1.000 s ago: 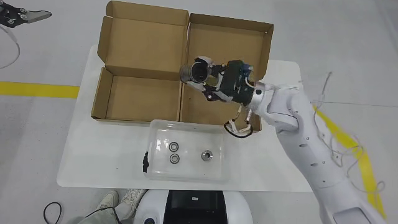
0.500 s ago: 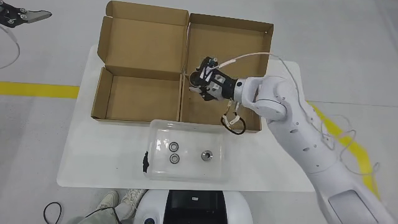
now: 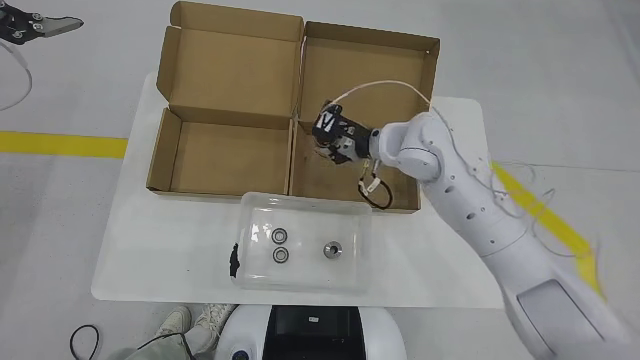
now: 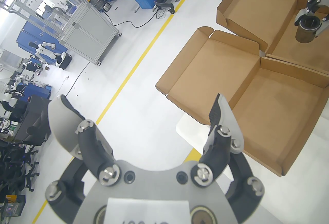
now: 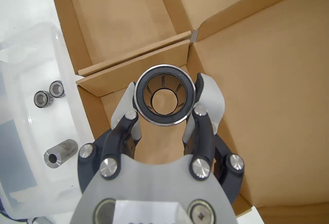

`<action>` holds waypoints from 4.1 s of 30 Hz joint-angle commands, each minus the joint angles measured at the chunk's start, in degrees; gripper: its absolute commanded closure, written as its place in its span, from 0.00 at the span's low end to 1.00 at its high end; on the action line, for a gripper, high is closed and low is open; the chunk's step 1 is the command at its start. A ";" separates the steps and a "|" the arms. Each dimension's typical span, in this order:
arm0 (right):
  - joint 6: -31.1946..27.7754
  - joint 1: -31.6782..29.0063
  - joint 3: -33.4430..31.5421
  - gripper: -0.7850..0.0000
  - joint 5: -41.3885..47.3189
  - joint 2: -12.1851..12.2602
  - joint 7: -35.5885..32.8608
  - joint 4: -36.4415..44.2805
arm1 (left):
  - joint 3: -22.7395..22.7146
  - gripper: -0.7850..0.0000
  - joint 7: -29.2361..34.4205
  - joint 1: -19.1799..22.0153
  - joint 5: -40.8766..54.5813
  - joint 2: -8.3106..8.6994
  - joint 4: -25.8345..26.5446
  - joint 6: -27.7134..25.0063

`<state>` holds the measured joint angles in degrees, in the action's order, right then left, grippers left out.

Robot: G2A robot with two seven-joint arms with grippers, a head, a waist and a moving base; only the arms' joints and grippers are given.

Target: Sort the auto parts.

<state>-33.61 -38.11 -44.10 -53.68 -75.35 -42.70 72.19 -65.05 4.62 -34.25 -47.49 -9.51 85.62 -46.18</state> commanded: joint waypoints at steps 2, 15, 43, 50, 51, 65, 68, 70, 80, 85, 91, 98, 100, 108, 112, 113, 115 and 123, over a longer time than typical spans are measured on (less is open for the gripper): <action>0.43 1.82 2.10 1.00 2.25 -1.05 -2.64 -2.44 | 0.00 0.00 0.00 0.00 0.00 0.00 0.00 0.00; -0.72 6.60 7.88 1.00 4.76 -4.89 0.77 -15.67 | 0.00 0.00 0.00 0.00 0.00 0.00 0.00 0.00; -3.37 12.38 12.63 0.18 3.35 -10.90 5.19 -29.87 | 0.00 0.00 0.00 0.00 0.00 0.00 0.00 0.00; -3.20 12.39 11.08 0.20 1.51 -10.08 4.70 -25.59 | 0.00 0.00 0.00 0.00 0.00 0.00 0.00 0.00; -3.06 12.23 10.71 0.20 1.04 -9.79 4.39 -24.50 | 0.00 0.00 0.00 0.00 0.00 0.00 0.00 0.00; -3.84 1.29 0.75 0.39 0.27 -3.06 -12.95 5.86 | 0.00 0.00 0.00 0.00 0.00 0.00 0.00 0.00; -5.10 -2.90 -2.28 0.37 -0.13 -1.31 -15.81 13.19 | 0.00 0.00 0.00 0.00 0.00 0.00 0.00 0.00; -5.23 -5.51 -3.69 0.29 -0.33 -0.41 -17.89 17.10 | 0.00 0.00 0.00 0.00 0.00 0.00 0.00 0.00; -2.88 -17.82 -11.13 0.41 -0.03 3.59 -25.08 32.14 | 0.00 0.00 0.00 0.00 0.00 0.00 0.00 0.00; -2.68 -20.49 -10.72 0.40 0.91 5.77 -25.29 35.20 | 0.00 0.00 0.00 0.00 0.00 0.00 0.00 0.00; -2.63 -20.17 -7.55 0.25 4.43 8.42 -25.34 33.52 | 0.00 0.00 0.00 0.00 0.00 0.00 0.00 0.00; -6.38 -17.98 -6.19 0.00 6.87 11.32 -21.59 34.25 | 0.00 0.00 0.00 0.00 0.00 0.00 0.00 0.00; -6.38 -17.98 -6.19 0.00 6.87 11.32 -21.59 34.25 | 0.00 0.00 0.00 0.00 0.00 0.00 0.00 0.00; -6.38 -17.98 -6.19 0.00 6.87 11.32 -21.59 34.25 | 0.00 0.00 0.00 0.00 0.00 0.00 0.00 0.00; -6.38 -17.98 -6.19 0.00 6.87 11.32 -21.59 34.25 | 0.00 0.00 0.00 0.00 0.00 0.00 0.00 0.00; -6.38 -17.98 -6.19 0.00 6.87 11.32 -21.59 34.25 | 0.00 0.00 0.00 0.00 0.00 0.00 0.00 0.00; -6.38 -17.98 -6.19 0.00 6.87 11.32 -21.59 34.25 | 0.00 0.00 0.00 0.00 0.00 0.00 0.00 0.00; -7.17 -18.84 -5.15 0.00 5.47 11.48 -20.80 35.17 | 0.00 0.00 0.00 0.00 0.00 0.00 0.00 0.00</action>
<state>-40.43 -56.86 -49.49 -48.06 -63.92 -63.38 107.01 -65.05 4.62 -34.25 -47.49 -9.51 85.62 -46.18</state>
